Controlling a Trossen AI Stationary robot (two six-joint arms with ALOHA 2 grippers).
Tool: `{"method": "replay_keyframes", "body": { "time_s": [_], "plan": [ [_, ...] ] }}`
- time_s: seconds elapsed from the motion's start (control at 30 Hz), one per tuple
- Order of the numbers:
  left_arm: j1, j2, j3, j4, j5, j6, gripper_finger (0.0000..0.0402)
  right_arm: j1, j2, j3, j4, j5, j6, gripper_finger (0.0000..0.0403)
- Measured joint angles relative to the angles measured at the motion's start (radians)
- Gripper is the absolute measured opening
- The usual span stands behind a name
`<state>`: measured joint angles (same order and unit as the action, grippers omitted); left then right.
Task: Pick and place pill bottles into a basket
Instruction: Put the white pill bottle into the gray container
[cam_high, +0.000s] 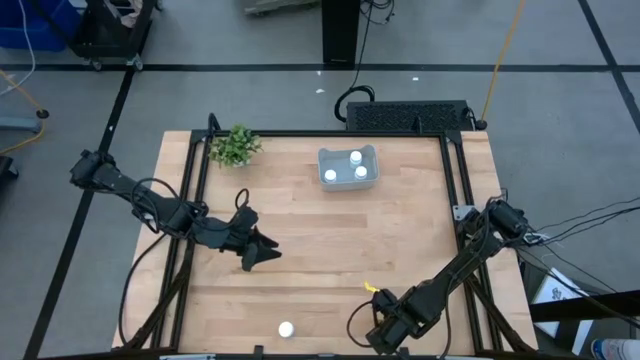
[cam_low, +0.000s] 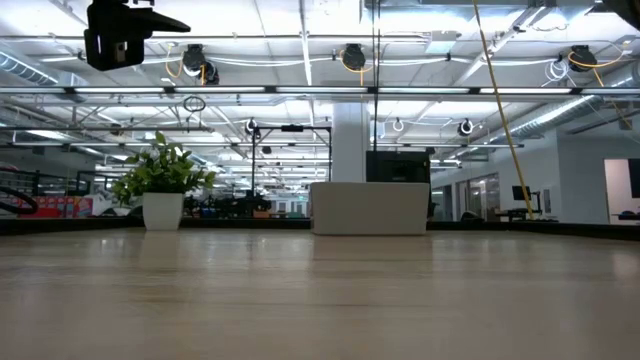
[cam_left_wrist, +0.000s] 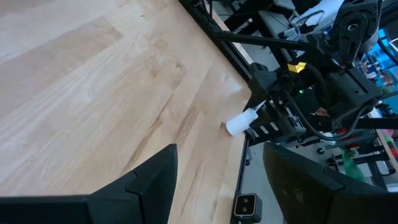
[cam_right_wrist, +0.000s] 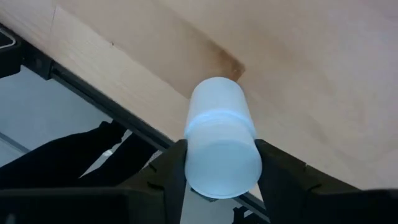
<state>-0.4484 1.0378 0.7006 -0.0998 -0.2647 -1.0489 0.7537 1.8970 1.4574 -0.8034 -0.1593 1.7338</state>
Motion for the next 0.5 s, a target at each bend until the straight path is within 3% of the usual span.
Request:
{"method": "replay_keyframes", "body": {
  "time_s": [0.27,0.5],
  "plan": [
    [0.0,0.0,0.0,0.0,-0.007,0.0,0.0243,-0.062,-0.126,0.0,-0.136,0.115,-0.063,0.0154],
    [0.001,0.0,0.0,0.0,-0.014,-0.002,0.0243,-0.189,-0.33,0.0,-0.244,0.411,-0.174,0.0155]
  ]
}}
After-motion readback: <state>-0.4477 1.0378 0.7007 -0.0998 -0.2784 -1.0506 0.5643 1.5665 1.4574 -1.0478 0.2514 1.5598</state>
